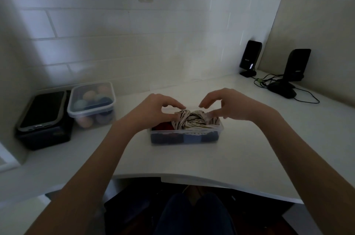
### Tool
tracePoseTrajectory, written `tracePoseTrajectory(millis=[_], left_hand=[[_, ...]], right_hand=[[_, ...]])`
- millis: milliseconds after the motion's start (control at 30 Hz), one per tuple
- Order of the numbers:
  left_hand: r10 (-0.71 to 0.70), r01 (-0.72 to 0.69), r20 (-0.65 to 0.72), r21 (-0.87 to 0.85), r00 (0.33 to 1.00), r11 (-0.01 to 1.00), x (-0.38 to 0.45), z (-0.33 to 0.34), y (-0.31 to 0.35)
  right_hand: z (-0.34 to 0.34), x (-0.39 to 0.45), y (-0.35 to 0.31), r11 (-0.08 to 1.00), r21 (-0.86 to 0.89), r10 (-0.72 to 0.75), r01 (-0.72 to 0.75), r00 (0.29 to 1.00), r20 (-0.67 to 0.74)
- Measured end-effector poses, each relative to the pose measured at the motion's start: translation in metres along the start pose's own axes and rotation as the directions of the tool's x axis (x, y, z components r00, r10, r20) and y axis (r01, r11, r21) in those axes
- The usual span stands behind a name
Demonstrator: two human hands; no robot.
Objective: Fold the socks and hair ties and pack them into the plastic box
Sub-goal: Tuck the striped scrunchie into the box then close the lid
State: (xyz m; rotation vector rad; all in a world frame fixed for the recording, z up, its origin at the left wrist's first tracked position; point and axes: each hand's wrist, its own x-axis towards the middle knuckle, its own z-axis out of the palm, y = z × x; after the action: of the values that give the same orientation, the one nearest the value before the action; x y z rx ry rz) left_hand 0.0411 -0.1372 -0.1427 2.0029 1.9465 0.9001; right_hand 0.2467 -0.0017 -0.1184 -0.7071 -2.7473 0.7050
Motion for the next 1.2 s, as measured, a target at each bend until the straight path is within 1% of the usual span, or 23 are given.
tracePoseTrajectory(millis=[67, 167, 200, 367, 467, 500, 533, 600, 667, 733, 767, 800, 833, 867, 900, 933, 967, 1000, 1033, 1067, 1133, 1167, 1200], left_hand=[[0.036, -0.036, -0.002, -0.031, 0.999, 0.999, 0.000, 0.003, 0.003], [0.011, -0.013, 0.046, 0.043, 0.999, 0.999, 0.003, 0.010, 0.003], [-0.004, -0.002, 0.074, 0.082, 0.997, 0.997, 0.004, 0.012, 0.002], [-0.013, -0.018, 0.138, 0.215, 0.990, 0.976, 0.009, 0.017, 0.000], [-0.021, -0.005, 0.117, 0.211, 0.993, 0.977, 0.009, 0.019, -0.004], [-0.033, 0.012, 0.109, 0.182, 0.994, 0.983, 0.007, 0.019, -0.007], [-0.045, 0.030, 0.106, 0.141, 0.993, 0.990, 0.005, 0.019, -0.010], [-0.069, 0.066, 0.093, 0.027, 0.993, 0.997, -0.001, 0.017, -0.016], [-0.100, 0.103, 0.031, -0.099, 0.995, 0.990, -0.007, 0.016, -0.021], [-0.116, 0.094, -0.104, -0.198, 0.988, 0.976, -0.012, 0.018, -0.025], [-0.128, 0.074, -0.202, -0.253, 0.971, 0.965, -0.015, 0.020, -0.026], [-0.150, 0.047, -0.316, -0.312, 0.937, 0.949, -0.017, 0.023, -0.027], [-0.186, 0.019, -0.429, -0.365, 0.884, 0.931, -0.018, 0.026, -0.028], [-0.237, 0.003, -0.518, -0.412, 0.822, 0.911, -0.018, 0.030, -0.029], [-0.308, 0.004, -0.562, -0.476, 0.768, 0.879, -0.018, 0.033, -0.031], [-0.400, 0.016, -0.549, -0.575, 0.734, 0.818, -0.016, 0.036, -0.032], [-0.508, 0.030, -0.477, -0.708, 0.717, 0.706, -0.014, 0.039, -0.032], [-0.603, 0.044, -0.361, -0.833, 0.711, 0.551, -0.011, 0.041, -0.031], [-0.658, 0.049, -0.250, -0.915, 0.711, 0.401, -0.009, 0.044, -0.030], [-0.680, 0.053, -0.170, -0.954, 0.713, 0.294, -0.008, 0.046, -0.029], [-0.677, 0.049, -0.087, -0.982, 0.731, 0.180, -0.005, 0.049, -0.029], [-0.668, 0.033, -0.080, -0.987, 0.740, 0.155, -0.004, 0.051, -0.030], [-0.661, 0.017, -0.092, -0.988, 0.744, 0.156, -0.004, 0.053, -0.031]], right_hand=[[0.002, 0.000, -0.003, 0.993, -0.118, -0.025, 0.028, 0.999, 0.023], [0.008, -0.002, -0.007, 0.910, -0.407, 0.110, -0.084, 0.993, 0.041], [0.010, -0.003, -0.007, 0.877, -0.467, 0.155, -0.112, 0.986, 0.056], [0.014, -0.003, -0.019, 0.780, -0.608, 0.286, -0.146, 0.948, 0.139], [0.020, 0.005, -0.025, 0.695, -0.707, 0.335, -0.131, 0.929, 0.158], [0.021, 0.007, -0.025, 0.698, -0.706, 0.343, -0.123, 0.922, 0.178], [0.021, 0.008, -0.024, 0.731, -0.671, 0.350, -0.127, 0.913, 0.209], [0.016, 0.007, -0.021, 0.834, -0.527, 0.362, -0.166, 0.884, 0.294], [0.007, 0.004, -0.019, 0.907, -0.364, 0.347, -0.211, 0.864, 0.365], [0.001, 0.001, -0.013, 0.939, -0.254, 0.308, -0.231, 0.896, 0.320], [0.000, 0.000, -0.009, 0.953, -0.186, 0.279, -0.239, 0.932, 0.233], [0.001, -0.001, -0.004, 0.967, -0.086, 0.250, -0.242, 0.963, 0.098], [0.003, -0.003, 0.000, 0.974, 0.020, 0.226, -0.225, 0.971, -0.072], [0.008, -0.003, 0.005, 0.977, 0.098, 0.208, -0.189, 0.944, -0.258], [0.015, -0.003, 0.010, 0.975, 0.150, 0.210, -0.161, 0.883, -0.419], [0.023, -0.002, 0.014, 0.963, 0.217, 0.252, -0.161, 0.823, -0.508], [0.032, 0.000, 0.017, 0.931, 0.318, 0.329, -0.179, 0.791, -0.516], [0.043, 0.002, 0.018, 0.871, 0.447, 0.417, -0.204, 0.788, -0.453], [0.051, 0.005, 0.018, 0.773, 0.591, 0.499, -0.230, 0.796, -0.342], [0.059, 0.008, 0.017, 0.637, 0.732, 0.554, -0.242, 0.803, -0.218], [0.069, 0.011, 0.012, 0.322, 0.926, 0.577, -0.195, 0.816, -0.028], [0.072, 0.011, 0.009, 0.224, 0.962, 0.576, -0.157, 0.817, -0.001], [0.075, 0.012, 0.009, 0.185, 0.976, 0.581, -0.114, 0.814, -0.015]])
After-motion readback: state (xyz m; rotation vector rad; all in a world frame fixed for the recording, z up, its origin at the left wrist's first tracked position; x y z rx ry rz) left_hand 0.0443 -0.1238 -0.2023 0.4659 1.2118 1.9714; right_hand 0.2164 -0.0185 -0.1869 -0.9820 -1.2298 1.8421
